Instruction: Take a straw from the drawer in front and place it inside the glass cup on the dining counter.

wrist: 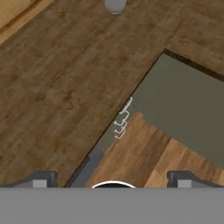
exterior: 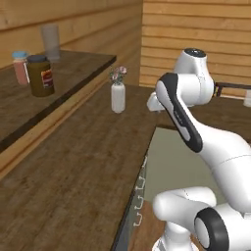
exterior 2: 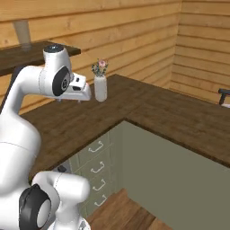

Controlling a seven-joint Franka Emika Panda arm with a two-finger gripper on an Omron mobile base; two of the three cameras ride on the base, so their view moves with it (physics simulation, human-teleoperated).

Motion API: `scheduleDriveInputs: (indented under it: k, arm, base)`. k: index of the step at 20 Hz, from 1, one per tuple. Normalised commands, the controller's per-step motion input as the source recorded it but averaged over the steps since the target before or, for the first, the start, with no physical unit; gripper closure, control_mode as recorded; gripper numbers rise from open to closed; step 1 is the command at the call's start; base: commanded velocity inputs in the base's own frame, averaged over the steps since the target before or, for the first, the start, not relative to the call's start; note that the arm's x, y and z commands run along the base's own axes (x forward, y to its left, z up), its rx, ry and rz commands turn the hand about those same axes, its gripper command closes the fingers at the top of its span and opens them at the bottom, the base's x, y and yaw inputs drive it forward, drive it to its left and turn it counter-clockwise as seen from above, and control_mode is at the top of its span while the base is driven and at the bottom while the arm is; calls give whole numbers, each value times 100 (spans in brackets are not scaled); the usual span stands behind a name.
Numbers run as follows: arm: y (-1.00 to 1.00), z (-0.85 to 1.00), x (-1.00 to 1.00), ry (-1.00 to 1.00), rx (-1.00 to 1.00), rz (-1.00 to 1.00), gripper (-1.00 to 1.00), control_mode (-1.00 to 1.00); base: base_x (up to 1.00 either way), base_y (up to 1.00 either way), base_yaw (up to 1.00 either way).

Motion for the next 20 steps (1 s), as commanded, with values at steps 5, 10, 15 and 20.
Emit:
scheduleDriveInputs:
  k: [5, 10, 15, 20]
  arm:
    - [30, 0, 0, 0, 4, -19, -100, -100]
    - [16, 0, 0, 0, 22, -37, -100, -100]
    - [-63, 0, 1, 1, 41, -15, -100, -100]
    - [-87, -7, 10, 1, 46, -10, -100, -100]
  base:
    - [0, 51, -31]
    - [0, 0, 0]
    - [0, 0, 0]
    - [0, 0, 0]
